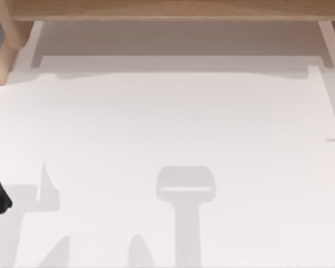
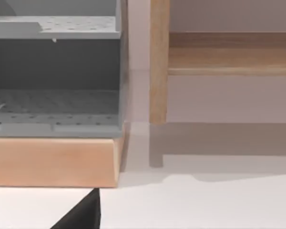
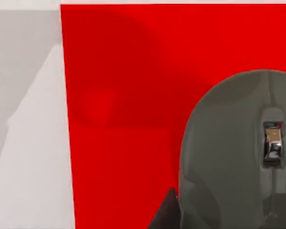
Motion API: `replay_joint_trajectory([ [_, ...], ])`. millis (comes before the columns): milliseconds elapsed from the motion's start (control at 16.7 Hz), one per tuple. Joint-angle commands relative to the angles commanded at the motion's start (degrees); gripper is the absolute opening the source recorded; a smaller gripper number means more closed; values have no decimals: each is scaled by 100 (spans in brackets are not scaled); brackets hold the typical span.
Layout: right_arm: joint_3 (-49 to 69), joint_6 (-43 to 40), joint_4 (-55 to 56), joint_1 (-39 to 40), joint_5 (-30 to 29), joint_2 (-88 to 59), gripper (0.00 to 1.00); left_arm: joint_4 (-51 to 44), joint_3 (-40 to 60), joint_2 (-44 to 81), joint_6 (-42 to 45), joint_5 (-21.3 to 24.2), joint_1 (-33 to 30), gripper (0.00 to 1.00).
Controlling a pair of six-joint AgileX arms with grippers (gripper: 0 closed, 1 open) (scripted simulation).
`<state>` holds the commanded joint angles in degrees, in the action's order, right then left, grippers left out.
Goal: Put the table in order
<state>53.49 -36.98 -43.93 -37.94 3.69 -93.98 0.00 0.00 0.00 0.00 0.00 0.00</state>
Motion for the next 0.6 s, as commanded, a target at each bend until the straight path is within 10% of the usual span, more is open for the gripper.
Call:
replay_joint_trajectory([
  [600,173,5,165,0,28,201,0,0,0,0,0,0,0,100],
])
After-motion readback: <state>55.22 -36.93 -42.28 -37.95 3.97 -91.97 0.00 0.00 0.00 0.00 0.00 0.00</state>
